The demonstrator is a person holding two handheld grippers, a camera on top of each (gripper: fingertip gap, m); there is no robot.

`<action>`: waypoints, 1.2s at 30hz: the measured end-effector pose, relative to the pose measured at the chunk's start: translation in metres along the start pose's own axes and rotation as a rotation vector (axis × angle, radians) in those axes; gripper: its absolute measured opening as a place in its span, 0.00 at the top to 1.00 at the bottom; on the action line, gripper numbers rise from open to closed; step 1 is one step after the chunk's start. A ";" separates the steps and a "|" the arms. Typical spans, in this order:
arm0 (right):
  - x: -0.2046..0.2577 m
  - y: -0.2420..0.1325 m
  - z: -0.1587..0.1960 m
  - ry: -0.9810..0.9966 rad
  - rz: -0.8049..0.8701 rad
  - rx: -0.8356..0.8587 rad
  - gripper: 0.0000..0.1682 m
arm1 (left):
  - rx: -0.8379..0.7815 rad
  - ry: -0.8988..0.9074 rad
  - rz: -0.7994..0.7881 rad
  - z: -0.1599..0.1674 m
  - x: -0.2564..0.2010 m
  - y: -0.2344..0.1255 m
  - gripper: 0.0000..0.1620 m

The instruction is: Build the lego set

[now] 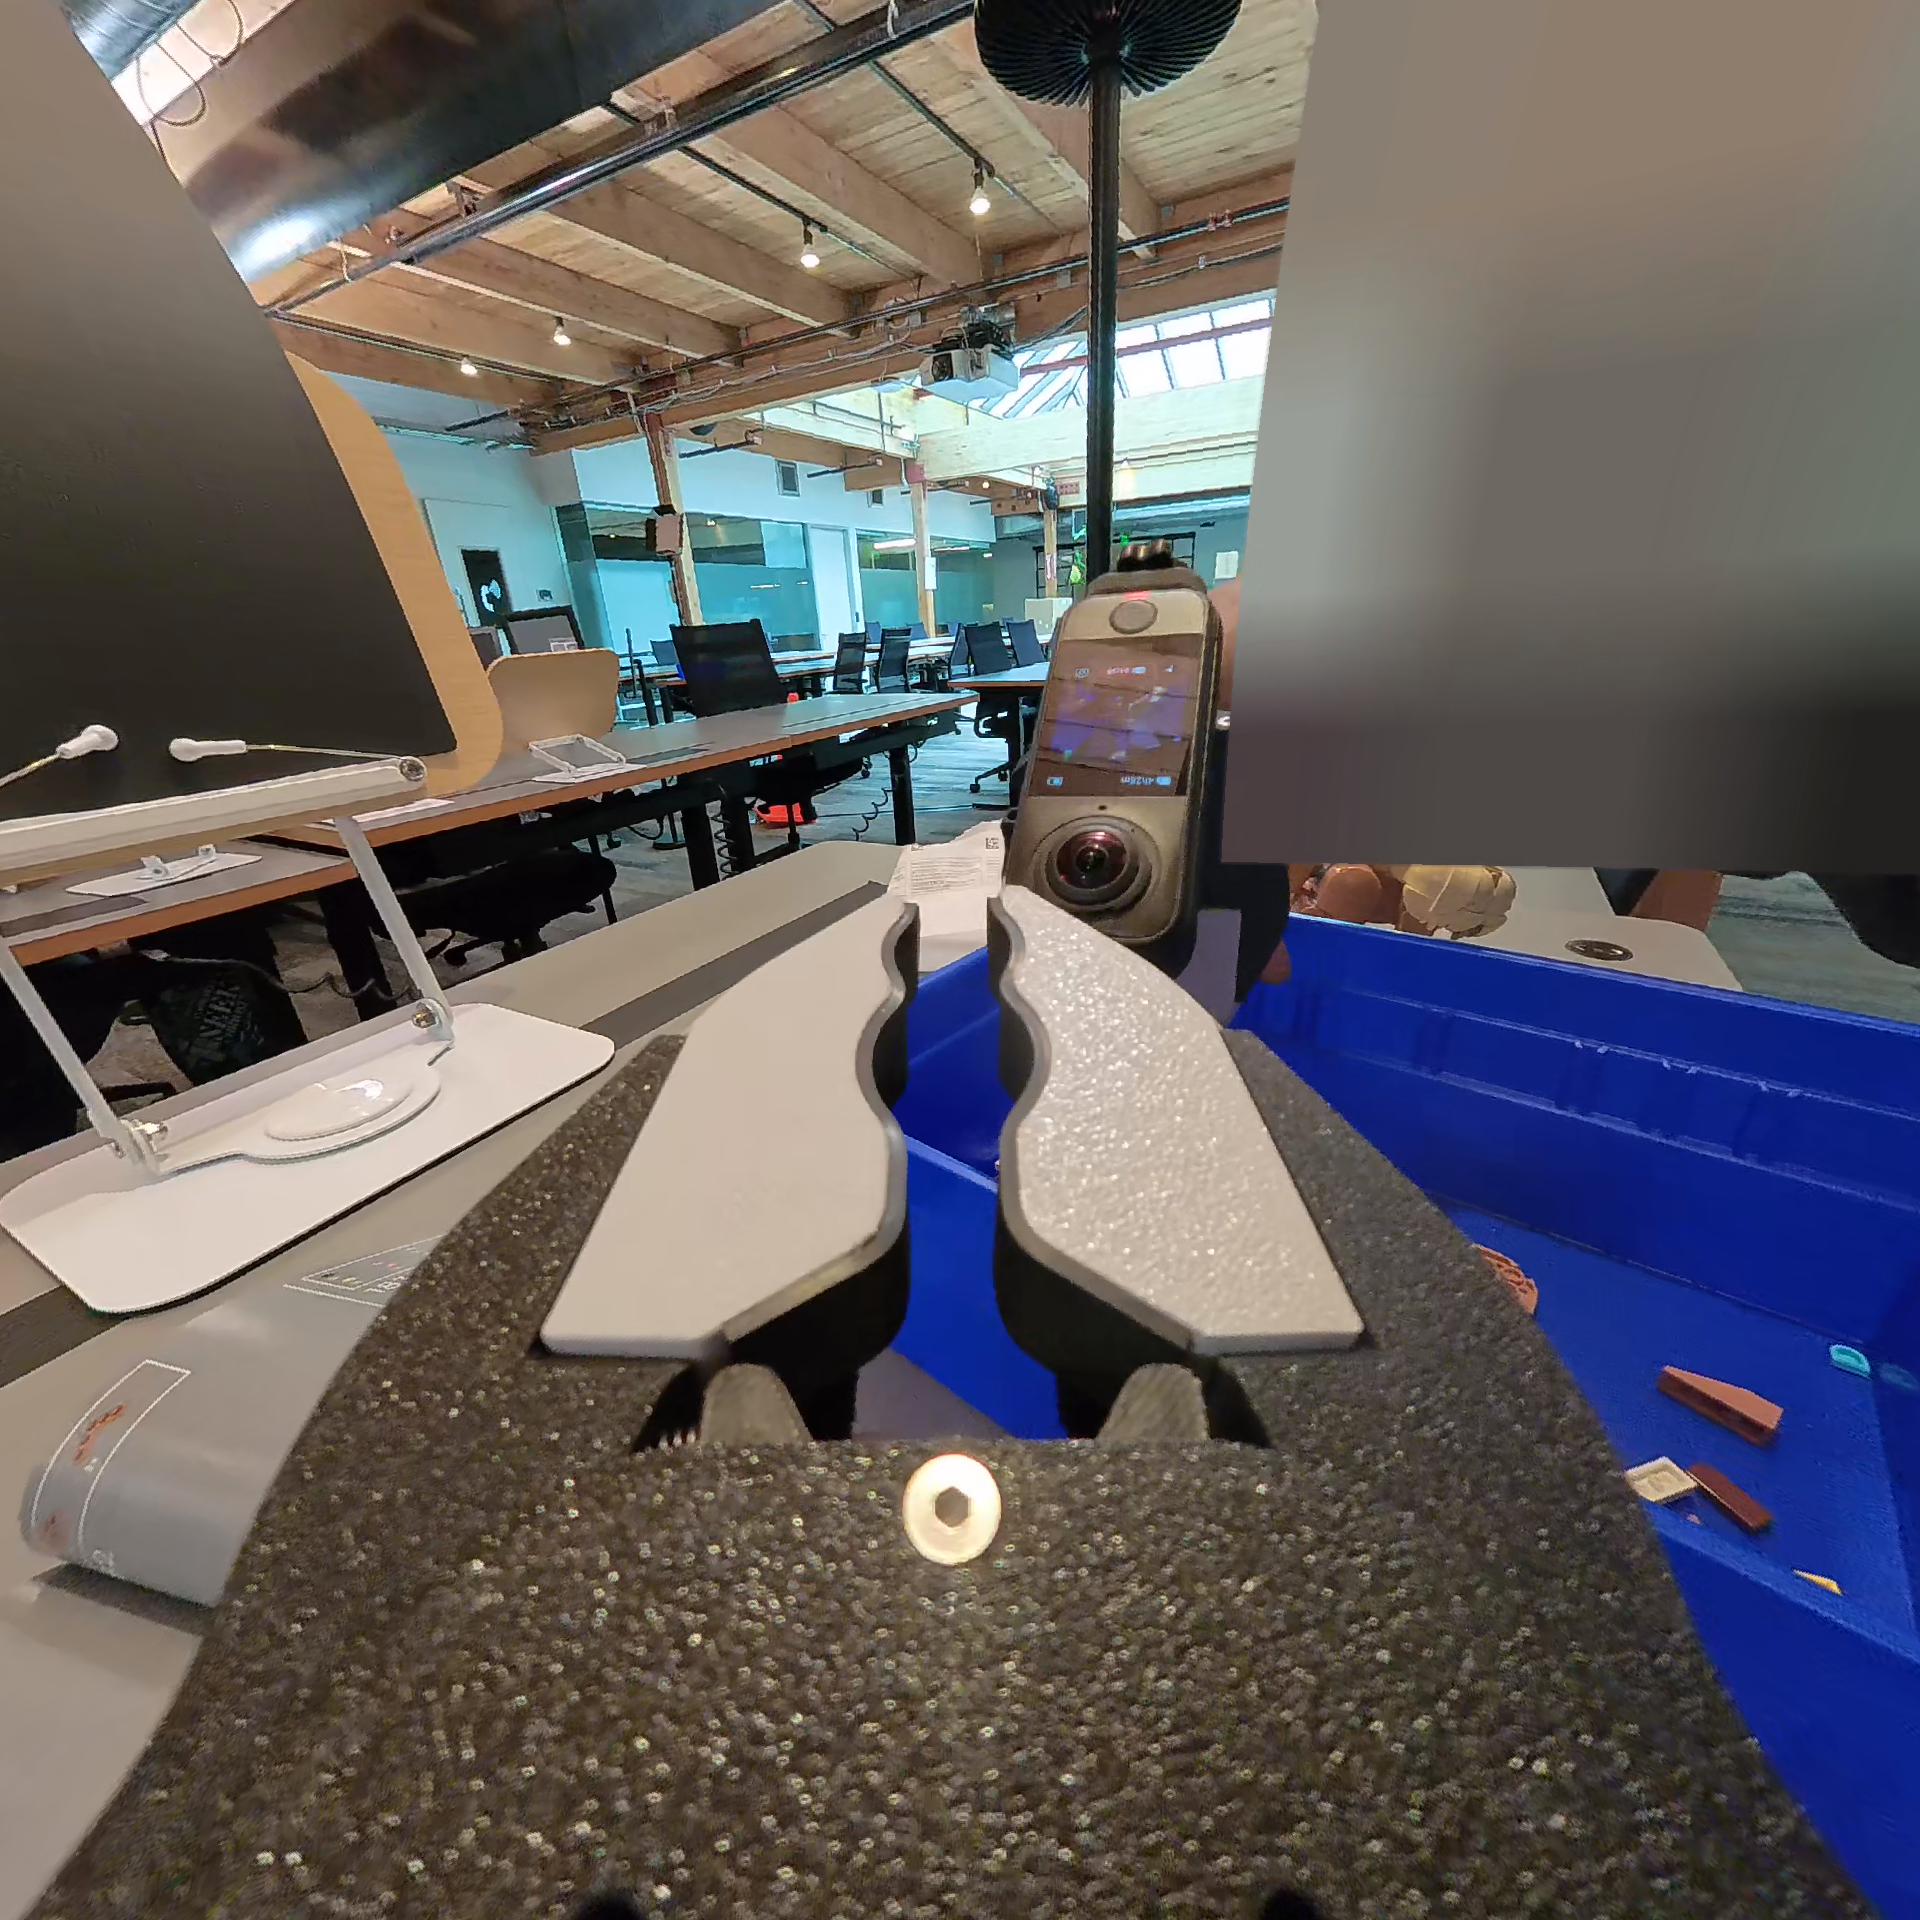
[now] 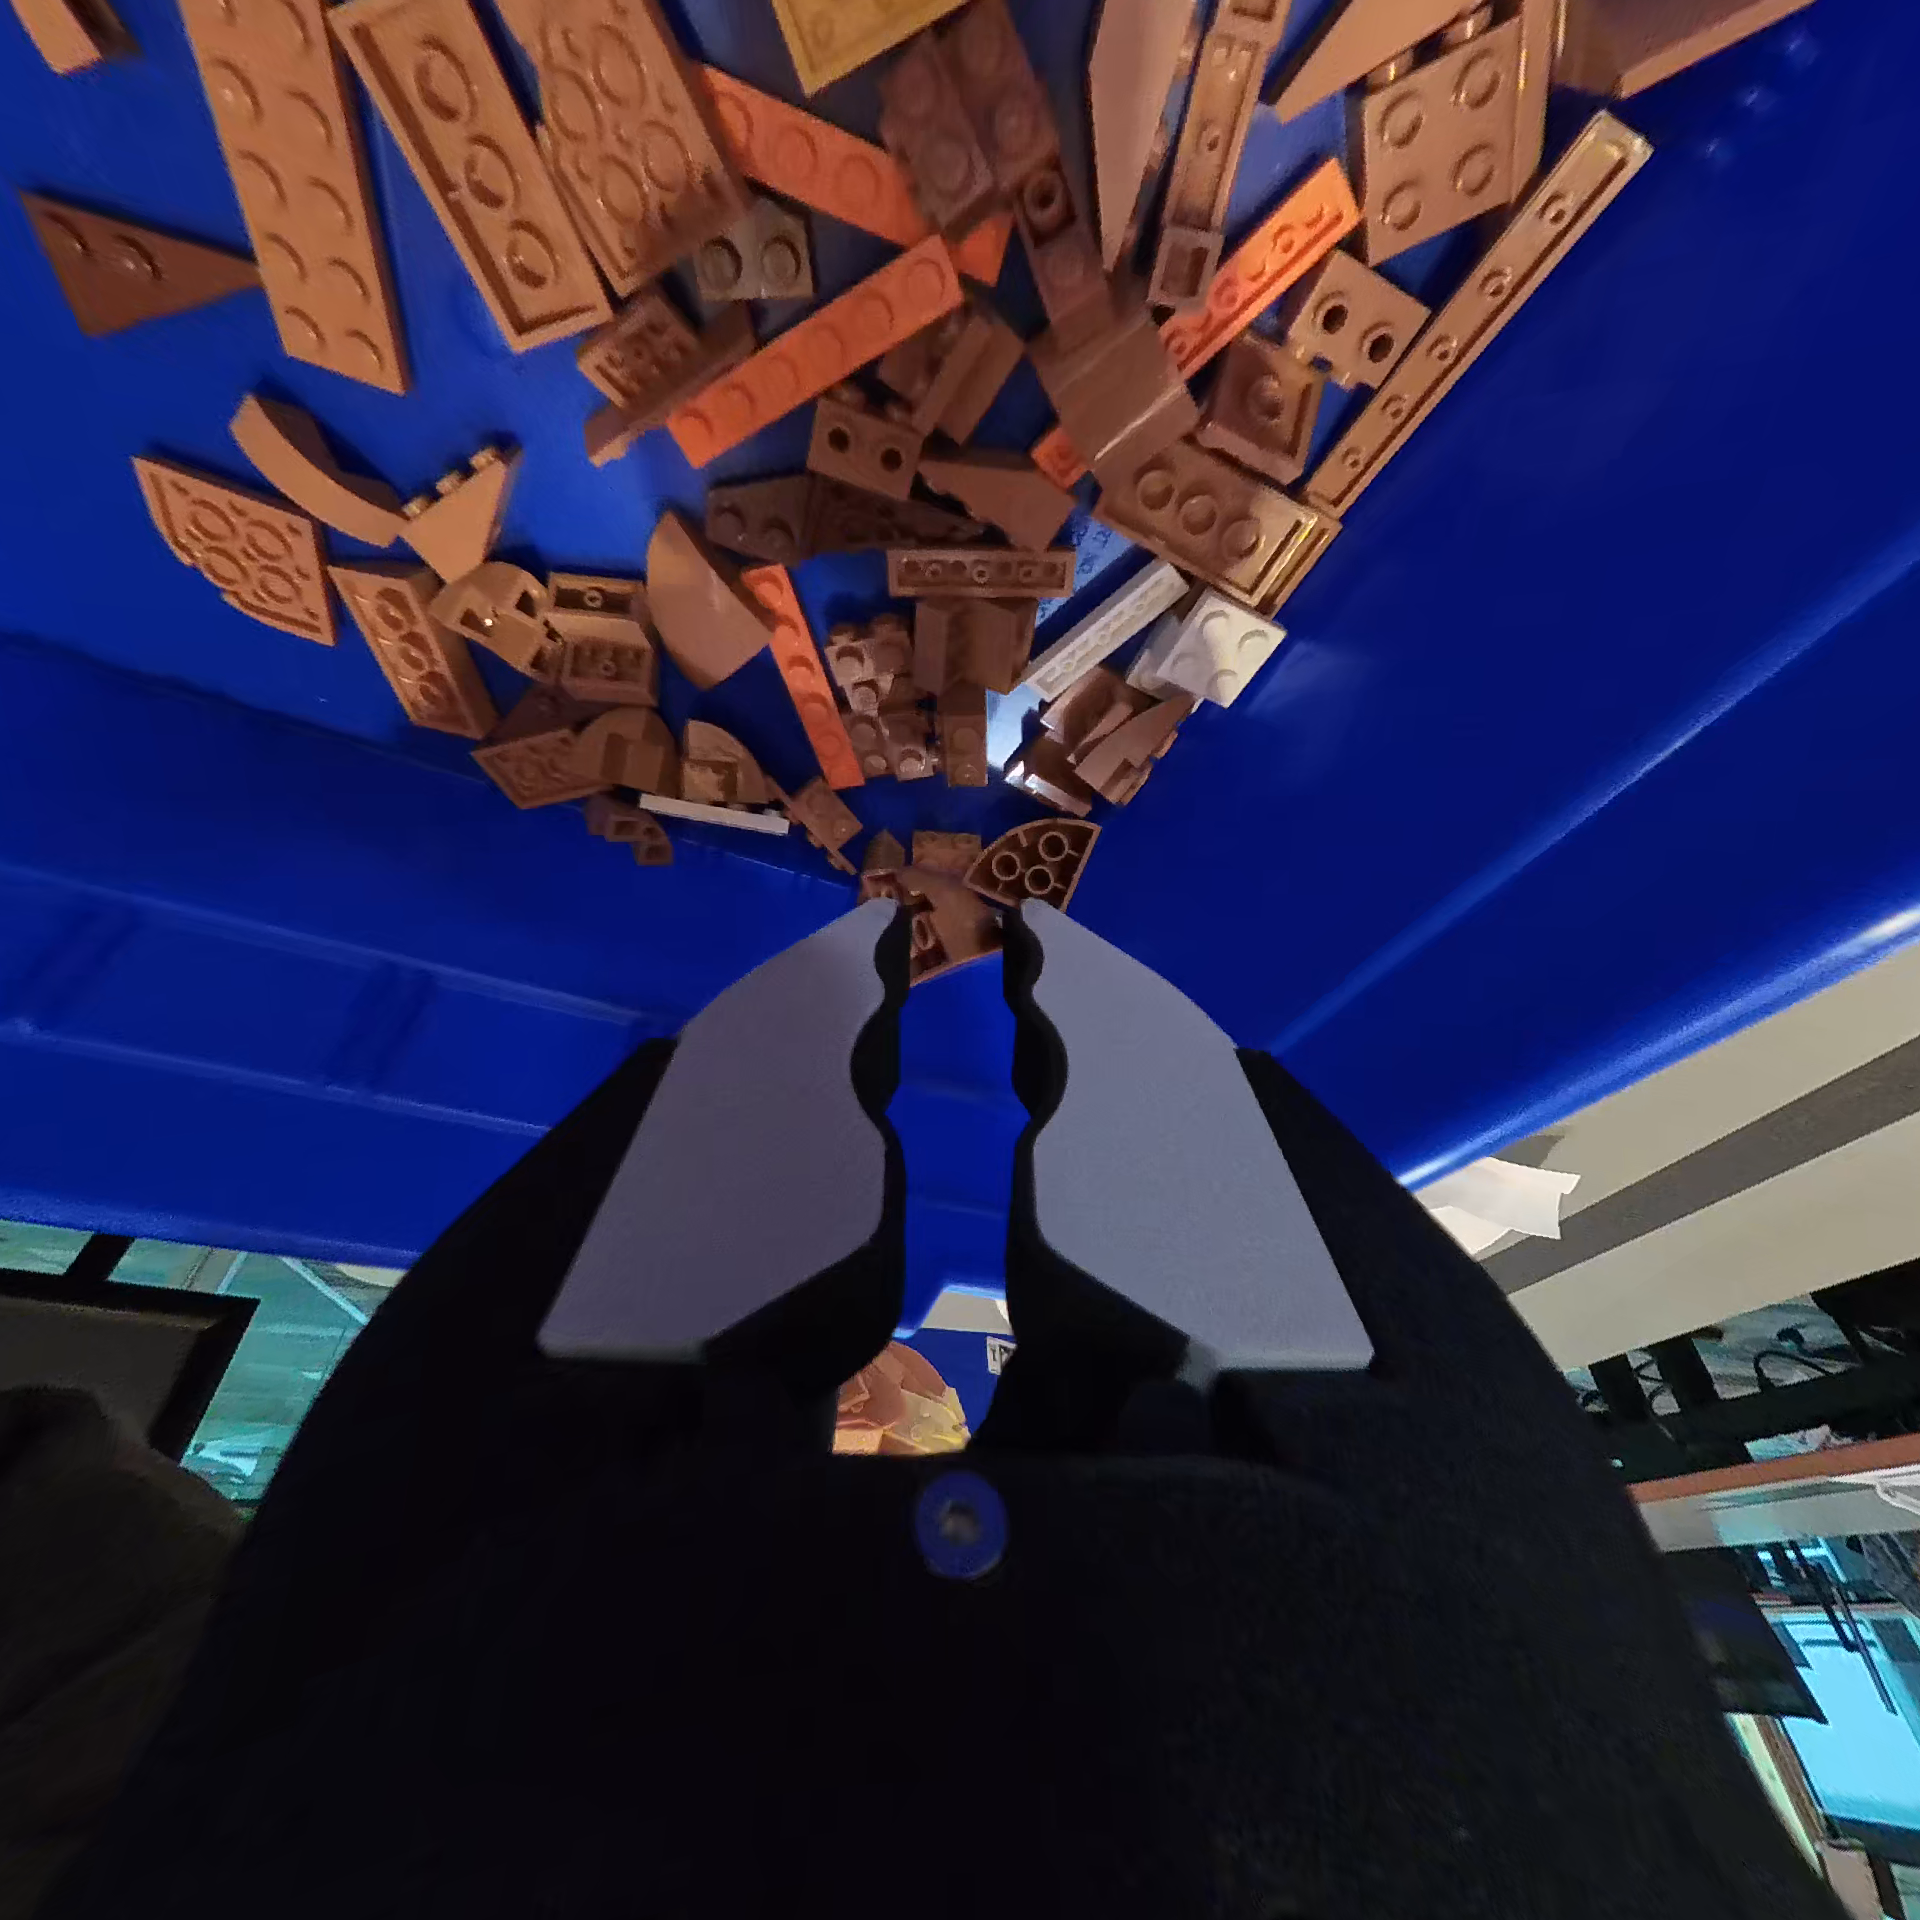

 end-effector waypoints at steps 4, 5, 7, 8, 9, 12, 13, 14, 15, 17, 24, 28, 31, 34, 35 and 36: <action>0.001 -0.002 0.000 0.008 -0.001 -0.034 0.90 | 0.001 -0.001 0.001 0.000 0.000 0.000 0.93; 0.001 -0.002 0.001 0.010 0.002 -0.040 0.89 | 0.002 -0.002 0.001 0.001 0.000 0.000 0.92; 0.002 -0.004 0.002 0.015 0.005 -0.051 0.89 | 0.002 -0.002 0.002 0.001 0.000 0.000 0.92; 0.002 -0.004 0.002 0.016 0.007 -0.057 0.89 | 0.002 -0.002 0.002 0.001 0.000 0.000 0.92; 0.002 -0.005 0.003 0.017 0.010 -0.063 0.88 | 0.003 -0.002 0.002 0.001 0.000 0.000 0.92; 0.005 -0.008 0.002 0.015 0.005 -0.096 0.88 | 0.003 -0.002 0.001 0.001 0.000 0.001 0.93; 0.008 -0.009 -0.001 0.007 -0.005 -0.115 0.88 | 0.004 -0.002 0.001 0.002 0.000 0.001 0.93; 0.012 -0.010 -0.004 -0.008 -0.016 -0.136 0.88 | 0.005 -0.003 0.001 0.002 0.000 0.001 0.92; 0.016 -0.009 -0.008 -0.028 -0.021 -0.154 0.88 | 0.005 -0.003 0.001 0.002 0.000 0.001 0.92; 0.026 -0.008 -0.019 -0.069 -0.025 -0.188 0.88 | 0.007 -0.003 0.002 0.003 0.000 0.001 0.92; 0.048 0.005 -0.049 -0.132 -0.035 -0.253 0.88 | 0.011 -0.002 0.001 0.004 0.000 0.002 0.92; 0.040 0.021 -0.041 -0.106 -0.005 -0.154 0.90 | 0.009 0.002 0.001 0.003 0.000 0.001 0.92; 0.037 0.026 -0.033 -0.082 -0.018 -0.109 0.91 | 0.003 0.002 -0.002 0.001 0.000 0.000 0.93; 0.033 0.027 -0.023 -0.066 -0.021 -0.063 0.93 | 0.002 0.003 -0.003 0.000 0.000 0.000 0.93; 0.031 0.026 -0.021 -0.059 -0.018 -0.065 0.92 | 0.002 0.003 -0.003 0.000 0.000 0.000 0.93; 0.030 0.023 -0.022 -0.054 -0.015 -0.083 0.91 | 0.002 0.005 -0.003 0.000 0.000 0.000 0.93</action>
Point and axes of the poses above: each gripper's, where its closed fingertips meet, y out along the fingers, z out of its underside, x = y × z across the jaws, the point moved 3 cm from there along -y, back along the fingers, and after that the axes turned 8 degrees about x, right-handed, at the moved point
